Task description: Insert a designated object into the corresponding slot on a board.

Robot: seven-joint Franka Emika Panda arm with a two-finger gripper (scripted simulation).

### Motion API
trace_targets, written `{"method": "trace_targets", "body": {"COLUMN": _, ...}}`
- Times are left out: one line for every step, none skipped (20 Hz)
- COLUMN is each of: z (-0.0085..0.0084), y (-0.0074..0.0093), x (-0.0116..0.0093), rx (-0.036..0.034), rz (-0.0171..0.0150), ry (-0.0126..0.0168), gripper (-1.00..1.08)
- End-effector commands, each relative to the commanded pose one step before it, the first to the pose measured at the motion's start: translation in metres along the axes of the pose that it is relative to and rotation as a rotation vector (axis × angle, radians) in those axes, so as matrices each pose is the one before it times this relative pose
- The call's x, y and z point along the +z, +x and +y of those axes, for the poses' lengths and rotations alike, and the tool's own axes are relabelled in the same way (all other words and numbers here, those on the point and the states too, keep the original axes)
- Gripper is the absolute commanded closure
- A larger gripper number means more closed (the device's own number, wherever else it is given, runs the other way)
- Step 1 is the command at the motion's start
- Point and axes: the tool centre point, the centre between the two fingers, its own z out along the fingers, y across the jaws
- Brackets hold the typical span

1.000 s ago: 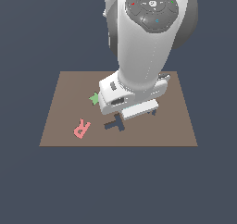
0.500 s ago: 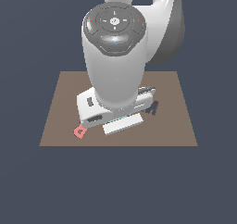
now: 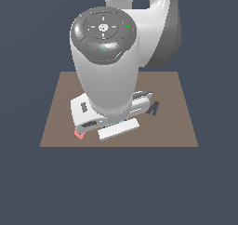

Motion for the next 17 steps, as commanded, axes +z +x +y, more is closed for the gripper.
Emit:
{"method": "trace_targets", "body": {"z": 0.00006, "y": 0.00037, "x": 0.00100, "rx": -0.00032, "rz": 0.00017, "ry": 0.00003, "gripper": 1.08}}
{"method": "trace_targets", "body": {"z": 0.00029, "y": 0.00030, "x": 0.00149, "rx": 0.00000, "rz": 0.00000, "ry": 0.00000, "gripper": 1.08}}
{"method": "trace_targets", "body": {"z": 0.00040, "y": 0.00042, "x": 0.00209, "rx": 0.00000, "rz": 0.00000, "ry": 0.00000, "gripper": 1.08}}
{"method": "trace_targets", "body": {"z": 0.00040, "y": 0.00040, "x": 0.00209, "rx": 0.00000, "rz": 0.00000, "ry": 0.00000, "gripper": 1.08}}
{"method": "trace_targets", "body": {"z": 0.00012, "y": 0.00036, "x": 0.00181, "rx": -0.00029, "rz": -0.00027, "ry": 0.00057, "gripper": 1.08}}
{"method": "trace_targets", "body": {"z": 0.00017, "y": 0.00017, "x": 0.00090, "rx": 0.00000, "rz": 0.00000, "ry": 0.00000, "gripper": 1.08}}
{"method": "trace_targets", "body": {"z": 0.00006, "y": 0.00006, "x": 0.00030, "rx": 0.00000, "rz": 0.00000, "ry": 0.00000, "gripper": 1.08}}
{"method": "trace_targets", "body": {"z": 0.00000, "y": 0.00000, "x": 0.00000, "rx": 0.00000, "rz": 0.00000, "ry": 0.00000, "gripper": -0.92}}
{"method": "trace_targets", "body": {"z": 0.00000, "y": 0.00000, "x": 0.00000, "rx": 0.00000, "rz": 0.00000, "ry": 0.00000, "gripper": -0.92}}
{"method": "trace_targets", "body": {"z": 0.00000, "y": 0.00000, "x": 0.00000, "rx": 0.00000, "rz": 0.00000, "ry": 0.00000, "gripper": -0.92}}
{"method": "trace_targets", "body": {"z": 0.00000, "y": 0.00000, "x": 0.00000, "rx": 0.00000, "rz": 0.00000, "ry": 0.00000, "gripper": -0.92}}
{"method": "trace_targets", "body": {"z": 0.00000, "y": 0.00000, "x": 0.00000, "rx": 0.00000, "rz": 0.00000, "ry": 0.00000, "gripper": -0.92}}
{"method": "trace_targets", "body": {"z": 0.00000, "y": 0.00000, "x": 0.00000, "rx": 0.00000, "rz": 0.00000, "ry": 0.00000, "gripper": -0.92}}
{"method": "trace_targets", "body": {"z": 0.00000, "y": 0.00000, "x": 0.00000, "rx": 0.00000, "rz": 0.00000, "ry": 0.00000, "gripper": -0.92}}
{"method": "trace_targets", "body": {"z": 0.00000, "y": 0.00000, "x": 0.00000, "rx": 0.00000, "rz": 0.00000, "ry": 0.00000, "gripper": -0.92}}
{"method": "trace_targets", "body": {"z": 0.00000, "y": 0.00000, "x": 0.00000, "rx": 0.00000, "rz": 0.00000, "ry": 0.00000, "gripper": -0.92}}
{"method": "trace_targets", "body": {"z": 0.00000, "y": 0.00000, "x": 0.00000, "rx": 0.00000, "rz": 0.00000, "ry": 0.00000, "gripper": -0.92}}
